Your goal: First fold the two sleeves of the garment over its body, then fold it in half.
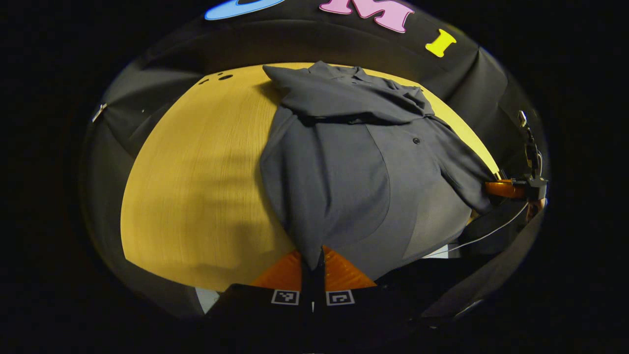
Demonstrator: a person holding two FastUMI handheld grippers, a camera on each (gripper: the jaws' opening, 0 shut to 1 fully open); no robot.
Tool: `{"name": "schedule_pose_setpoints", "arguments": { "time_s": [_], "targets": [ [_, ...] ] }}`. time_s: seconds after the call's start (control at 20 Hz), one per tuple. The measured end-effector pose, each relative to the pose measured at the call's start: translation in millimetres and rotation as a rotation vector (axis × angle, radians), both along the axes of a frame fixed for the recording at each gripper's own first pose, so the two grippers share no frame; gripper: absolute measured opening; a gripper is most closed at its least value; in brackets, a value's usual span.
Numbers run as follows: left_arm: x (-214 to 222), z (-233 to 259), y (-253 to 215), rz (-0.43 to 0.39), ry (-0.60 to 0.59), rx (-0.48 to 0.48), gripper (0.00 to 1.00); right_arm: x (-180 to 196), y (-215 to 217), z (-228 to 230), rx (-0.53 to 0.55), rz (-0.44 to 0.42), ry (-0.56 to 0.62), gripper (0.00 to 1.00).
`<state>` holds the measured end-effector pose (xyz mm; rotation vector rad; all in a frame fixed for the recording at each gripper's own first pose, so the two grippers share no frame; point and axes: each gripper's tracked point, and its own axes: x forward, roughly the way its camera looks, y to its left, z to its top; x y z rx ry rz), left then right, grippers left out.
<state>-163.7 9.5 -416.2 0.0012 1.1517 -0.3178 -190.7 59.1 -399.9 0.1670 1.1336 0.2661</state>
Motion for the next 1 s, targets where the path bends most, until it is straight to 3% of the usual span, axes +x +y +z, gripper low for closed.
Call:
{"name": "schedule_pose_setpoints", "arguments": {
  "time_s": [0.15,0.35,1.0],
  "targets": [
    [-19.3,7.3,1.4,0.010,0.030,-0.014,0.06,-18.7,-1.3,8.2,0.013,0.000,0.018,0.05],
    [-2.2,31.4,3.4,0.048,-0.004,-0.043,0.06,-0.3,-11.6,32.7,0.006,-0.054,-0.032,0.05],
    [141.0,111.0,-21.4,0.201,-0.239,-0.171,0.06,144.2,-19.9,113.3,0.047,-0.187,-0.304,0.05]
  ]
}}
